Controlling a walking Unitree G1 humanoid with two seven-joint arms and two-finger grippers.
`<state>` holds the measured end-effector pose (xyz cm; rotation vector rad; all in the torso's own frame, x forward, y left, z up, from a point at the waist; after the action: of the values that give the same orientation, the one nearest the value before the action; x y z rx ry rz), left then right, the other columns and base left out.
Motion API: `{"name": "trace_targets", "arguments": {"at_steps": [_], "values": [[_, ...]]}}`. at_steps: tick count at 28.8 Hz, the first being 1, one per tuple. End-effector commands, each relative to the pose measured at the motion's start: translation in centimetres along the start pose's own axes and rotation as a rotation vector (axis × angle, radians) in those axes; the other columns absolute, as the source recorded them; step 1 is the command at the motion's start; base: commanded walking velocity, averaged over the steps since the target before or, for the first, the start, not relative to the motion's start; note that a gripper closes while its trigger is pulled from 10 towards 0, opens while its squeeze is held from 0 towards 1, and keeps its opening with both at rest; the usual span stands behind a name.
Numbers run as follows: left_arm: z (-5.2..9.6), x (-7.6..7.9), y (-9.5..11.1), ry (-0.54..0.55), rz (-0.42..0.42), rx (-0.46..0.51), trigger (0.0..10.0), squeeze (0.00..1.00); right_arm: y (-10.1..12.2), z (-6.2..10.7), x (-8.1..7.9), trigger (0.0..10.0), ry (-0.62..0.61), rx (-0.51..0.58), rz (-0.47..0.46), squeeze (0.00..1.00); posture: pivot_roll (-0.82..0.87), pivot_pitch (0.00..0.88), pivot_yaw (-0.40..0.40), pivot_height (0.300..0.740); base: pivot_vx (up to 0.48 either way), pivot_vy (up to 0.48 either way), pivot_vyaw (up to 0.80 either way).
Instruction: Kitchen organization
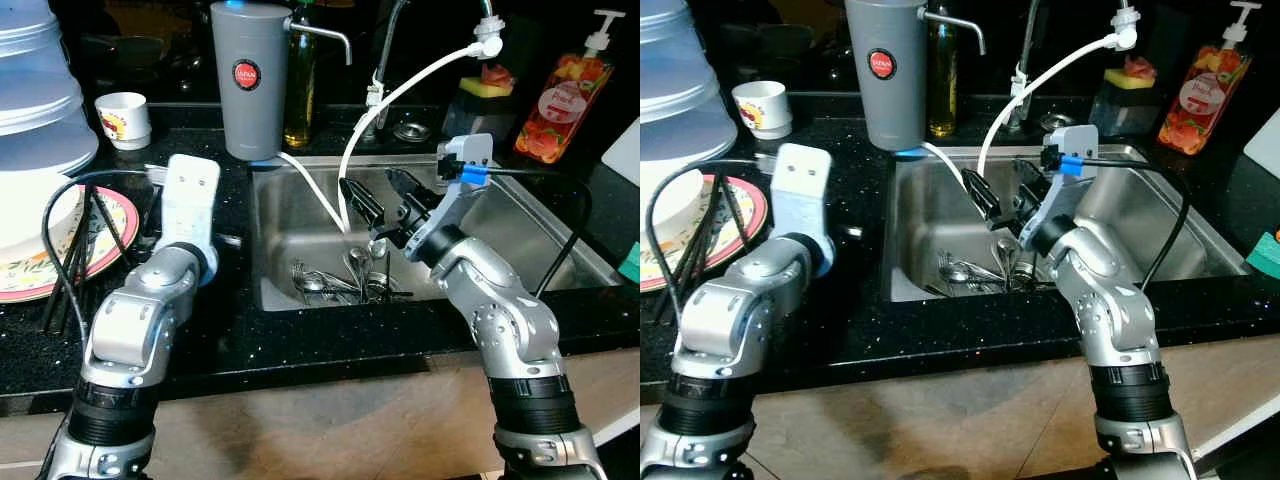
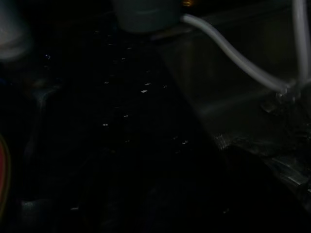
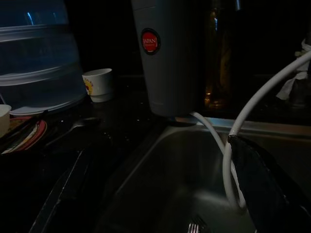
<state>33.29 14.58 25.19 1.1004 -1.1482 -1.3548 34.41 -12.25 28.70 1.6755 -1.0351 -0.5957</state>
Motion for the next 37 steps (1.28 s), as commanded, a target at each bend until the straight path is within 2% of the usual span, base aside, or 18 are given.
{"name": "trace_targets", "arguments": {"at_steps": [1, 2, 3, 5, 7, 9, 10, 12, 13, 14, 16, 18, 22, 24, 30, 31, 35, 37], "values": [[0.6, -1.5, -0.8, 0.096, -0.154, -0.045, 10.0, 0.00, -0.2, 0.4, 0.2, 10.0, -0.005, -0.013, -0.001, 0.00, 0.00, 0.113, -0.045, 0.740, 0.000, 0.000, 0.00], [0.7, -1.9, -0.9, 0.117, -0.204, -0.054, 10.0, 0.00, -0.2, 0.4, 0.2, 10.0, -0.004, -0.013, -0.002, 0.00, 0.00, 0.112, -0.045, 0.740, 0.000, 0.000, 0.00], [0.7, -1.9, -0.9, 0.117, -0.204, -0.054, 10.0, 0.00, -0.2, 0.4, 0.2, 10.0, -0.004, -0.013, -0.002, 0.00, 0.00, 0.112, -0.045, 0.740, 0.000, 0.000, 0.00], [1.0, -2.4, -0.9, 0.138, -0.280, -0.070, 10.0, 0.00, -0.3, 0.4, 0.1, 10.0, 0.000, -0.013, -0.007, 0.00, 0.00, 0.109, -0.044, 0.740, 0.000, 0.000, 0.00], [1.0, -2.4, -0.9, 0.138, -0.280, -0.070, 10.0, 0.00, -0.3, 0.4, 0.1, 10.0, 0.000, -0.013, -0.007, 0.00, 0.00, 0.109, -0.044, 0.740, 0.000, 0.000, 0.00], [1.3, -2.9, -0.6, 0.168, -0.352, -0.071, 10.0, 0.00, -0.1, 0.4, -0.2, 10.0, 0.031, -0.012, -0.013, 0.00, 0.00, 0.105, -0.043, 0.740, 0.000, 0.000, 0.00], [1.3, -2.9, -0.6, 0.168, -0.352, -0.071, 10.0, 0.00, -0.1, 0.4, -0.2, 10.0, 0.031, -0.012, -0.013, 0.00, 0.00, 0.105, -0.043, 0.740, 0.000, 0.000, 0.00], [1.5, -3.5, -0.3, 0.198, -0.395, -0.071, 10.0, 0.00, 0.1, 0.7, -1.3, 10.0, 0.155, -0.009, 0.000, 0.00, 0.00, 0.104, -0.043, 0.740, 0.000, 0.000, 0.00], [1.5, -3.5, -0.3, 0.198, -0.395, -0.071, 10.0, 0.00, 0.1, 0.7, -1.3, 10.0, 0.155, -0.009, 0.000, 0.00, 0.00, 0.104, -0.043, 0.740, 0.000, 0.000, 0.00], [1.6, -3.6, -0.4, 0.195, -0.384, -0.094, 10.0, 0.00, 0.0, 1.1, -2.4, 10.0, 0.271, -0.022, 0.011, 0.00, 0.00, 0.103, -0.044, 0.740, 0.000, 0.000, 0.00], [1.6, -3.6, -0.5, 0.193, -0.385, -0.104, 10.0, 0.00, -0.1, 1.2, -2.8, 10.0, 0.310, -0.033, 0.020, 0.00, 0.00, 0.103, -0.044, 0.740, 0.000, 0.000, 0.00], [1.8, -3.6, -0.9, 0.185, -0.414, -0.131, 10.0, 0.00, -0.3, 1.7, -3.7, 10.0, 0.405, -0.056, 0.029, 0.00, 0.00, 0.103, -0.044, 0.740, 0.000, 0.000, 0.00], [1.9, -3.6, -1.2, 0.180, -0.442, -0.162, 10.0, 0.00, -0.4, 2.1, -4.4, 10.0, 0.484, -0.073, 0.011, 0.00, 0.00, 0.108, -0.043, 0.740, 0.000, 0.000, 0.00], [2.1, -3.8, -1.6, 0.172, -0.492, -0.211, 10.0, 0.00, -0.6, 3.1, -5.4, 10.0, 0.631, -0.102, 0.021, 0.00, 0.00, 0.111, -0.043, 0.740, 0.000, 0.000, 0.00], [2.3, -4.1, -1.6, 0.185, -0.523, -0.232, 10.0, 0.00, -0.7, 3.6, -5.7, 10.0, 0.699, -0.122, 0.028, 0.00, 0.00, 0.115, -0.045, 0.740, 0.000, 0.000, 0.00], [2.2, -3.9, -1.6, 0.167, -0.474, -0.233, 10.0, 0.00, -0.7, 3.7, -5.8, 10.0, 0.713, -0.126, 0.036, 0.00, 0.00, 0.116, -0.046, 0.740, 0.000, 0.000, 0.00], [2.2, -3.5, -1.7, 0.141, -0.419, -0.253, 10.0, 0.00, -0.7, 3.7, -5.8, 10.0, 0.729, -0.129, 0.044, 0.00, 0.00, 0.118, -0.047, 0.740, 0.000, 0.000, 0.00], [2.2, -3.6, -1.8, 0.144, -0.428, -0.271, 10.0, 0.00, -0.7, 3.6, -5.8, 10.0, 0.735, -0.128, 0.040, 0.00, 0.00, 0.119, -0.045, 0.740, 0.000, 0.000, 0.00]]}}
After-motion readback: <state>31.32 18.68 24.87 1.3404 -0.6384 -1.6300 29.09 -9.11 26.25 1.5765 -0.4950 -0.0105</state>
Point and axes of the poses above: a point about 5 cm out from each wrist's last joint towards the gripper, its own z axis pointing back from the gripper into the wrist, its own y axis along the axis of the wrist's last joint, x = y × z, the point moved 1 cm from there along -z, pointing out of the wrist towards the gripper, and after that the axes turned 10 degrees about z, right-handed, at the moved point
